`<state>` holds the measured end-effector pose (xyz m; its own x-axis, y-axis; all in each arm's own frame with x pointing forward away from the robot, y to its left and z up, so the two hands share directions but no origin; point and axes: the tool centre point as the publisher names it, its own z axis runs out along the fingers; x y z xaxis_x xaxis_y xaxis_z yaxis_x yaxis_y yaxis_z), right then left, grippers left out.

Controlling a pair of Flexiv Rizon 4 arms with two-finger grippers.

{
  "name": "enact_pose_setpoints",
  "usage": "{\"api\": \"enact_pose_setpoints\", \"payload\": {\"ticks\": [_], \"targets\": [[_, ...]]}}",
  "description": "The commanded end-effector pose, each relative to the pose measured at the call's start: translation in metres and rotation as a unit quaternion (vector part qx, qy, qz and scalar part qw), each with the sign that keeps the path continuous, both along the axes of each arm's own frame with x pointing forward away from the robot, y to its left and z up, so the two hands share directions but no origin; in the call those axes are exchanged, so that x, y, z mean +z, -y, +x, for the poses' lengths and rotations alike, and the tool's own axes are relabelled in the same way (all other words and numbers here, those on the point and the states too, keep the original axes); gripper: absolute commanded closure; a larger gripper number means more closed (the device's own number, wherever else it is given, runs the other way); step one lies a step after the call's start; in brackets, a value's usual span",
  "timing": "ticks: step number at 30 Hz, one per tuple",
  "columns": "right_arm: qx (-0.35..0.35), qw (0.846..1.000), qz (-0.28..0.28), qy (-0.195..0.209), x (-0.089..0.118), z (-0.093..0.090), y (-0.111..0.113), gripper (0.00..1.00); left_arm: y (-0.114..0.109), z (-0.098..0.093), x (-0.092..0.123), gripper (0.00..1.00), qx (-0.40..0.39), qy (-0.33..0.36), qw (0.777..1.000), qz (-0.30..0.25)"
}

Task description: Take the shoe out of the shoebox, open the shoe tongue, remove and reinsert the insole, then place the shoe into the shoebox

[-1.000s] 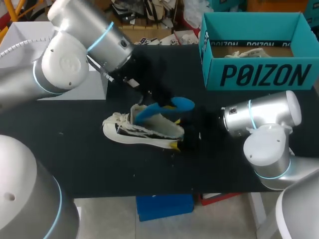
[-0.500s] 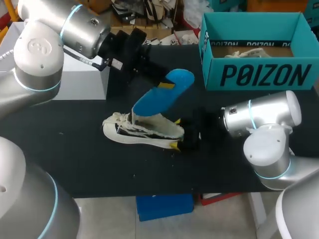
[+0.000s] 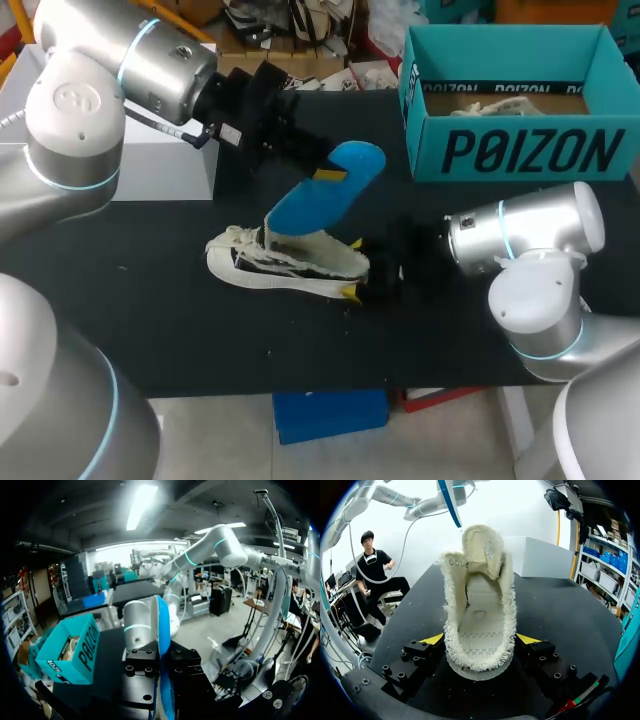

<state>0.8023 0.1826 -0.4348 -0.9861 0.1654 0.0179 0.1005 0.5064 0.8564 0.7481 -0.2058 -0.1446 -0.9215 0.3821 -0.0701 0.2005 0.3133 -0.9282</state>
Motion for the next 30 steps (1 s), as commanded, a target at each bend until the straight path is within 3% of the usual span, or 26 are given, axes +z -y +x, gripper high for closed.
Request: {"api": "enact_pose_setpoints", "payload": {"ticks": [1,8,14,30], "targets": [[-0.001,1.0,-0.001,-0.001,-0.004,0.001,-0.002,1.0,-0.005,-0.007,-0.002,1.0,0.019,-0.06,0.998,-0.019],[-0.001,1.0,-0.001,-0.001,-0.004,0.001,-0.002,1.0,-0.011,-0.022,0.02,1.0,0.078,-0.146,0.984,-0.071],[-0.001,1.0,-0.001,-0.001,-0.004,0.001,-0.002,1.0,-0.013,-0.02,0.05,1.0,0.132,-0.196,0.963,-0.13],[-0.001,1.0,-0.001,-0.001,-0.004,0.001,-0.002,1.0,-0.015,-0.036,0.138,1.0,0.155,-0.183,0.947,-0.212]]}}
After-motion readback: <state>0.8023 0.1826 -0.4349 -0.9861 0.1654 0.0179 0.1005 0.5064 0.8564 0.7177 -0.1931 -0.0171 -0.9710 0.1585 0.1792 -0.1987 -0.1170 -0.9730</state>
